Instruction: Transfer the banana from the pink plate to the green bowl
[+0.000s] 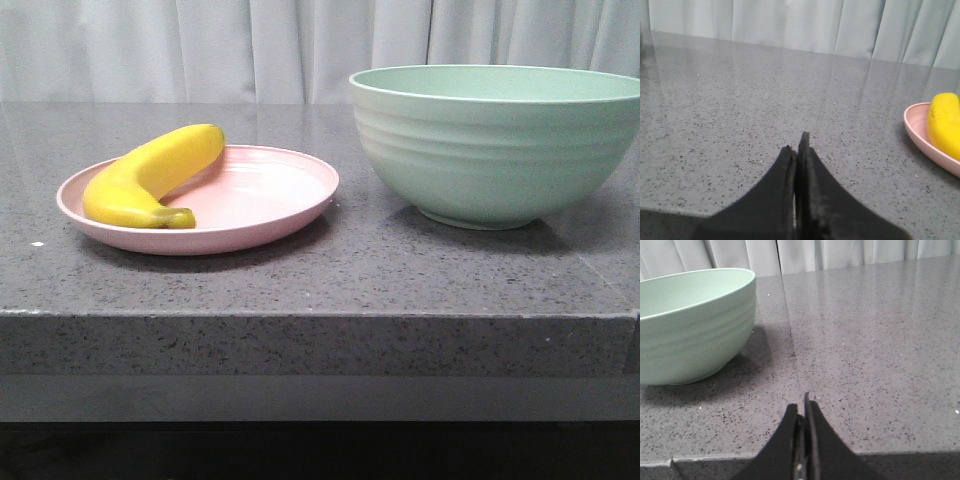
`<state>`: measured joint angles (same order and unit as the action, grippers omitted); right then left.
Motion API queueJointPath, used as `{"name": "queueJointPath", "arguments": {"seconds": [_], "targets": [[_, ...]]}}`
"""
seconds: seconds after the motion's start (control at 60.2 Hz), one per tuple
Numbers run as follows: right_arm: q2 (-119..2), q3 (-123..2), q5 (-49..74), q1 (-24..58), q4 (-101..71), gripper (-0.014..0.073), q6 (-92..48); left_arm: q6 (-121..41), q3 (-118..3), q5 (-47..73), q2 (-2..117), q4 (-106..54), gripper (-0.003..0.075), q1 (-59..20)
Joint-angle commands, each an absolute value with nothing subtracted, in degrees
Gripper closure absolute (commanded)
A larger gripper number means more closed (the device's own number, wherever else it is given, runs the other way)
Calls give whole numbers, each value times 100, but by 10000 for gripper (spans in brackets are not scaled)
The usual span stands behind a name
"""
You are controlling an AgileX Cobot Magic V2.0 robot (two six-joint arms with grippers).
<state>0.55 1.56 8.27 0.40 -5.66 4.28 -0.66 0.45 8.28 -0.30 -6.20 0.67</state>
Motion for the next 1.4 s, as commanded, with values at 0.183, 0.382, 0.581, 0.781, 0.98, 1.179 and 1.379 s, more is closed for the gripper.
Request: {"name": "queueJointPath", "arguments": {"seconds": [0.183,0.382,0.581,0.781,0.98,1.179,1.379], "targets": [[193,158,403,13,-531,655,408,-52,58,359,-133,-676,741,78],[193,158,397,13,-531,655,408,-52,58,359,-133,-676,741,78],[193,158,381,13,-531,655,408,-52,58,348,-133,-676,741,78],[193,-59,684,13,-531,655,408,-52,-201,310,-133,-666,741,78],[22,-1038,1401,13,-505,655,408,-52,-1182,656,238,-183,741,78],[-897,-2042,1647,13,-486,655,408,-52,-2112,793,1362,-195,741,78],[-1691,-2526,1658,13,-371,655,401,-52,-2497,745,2044,-195,741,78]]}}
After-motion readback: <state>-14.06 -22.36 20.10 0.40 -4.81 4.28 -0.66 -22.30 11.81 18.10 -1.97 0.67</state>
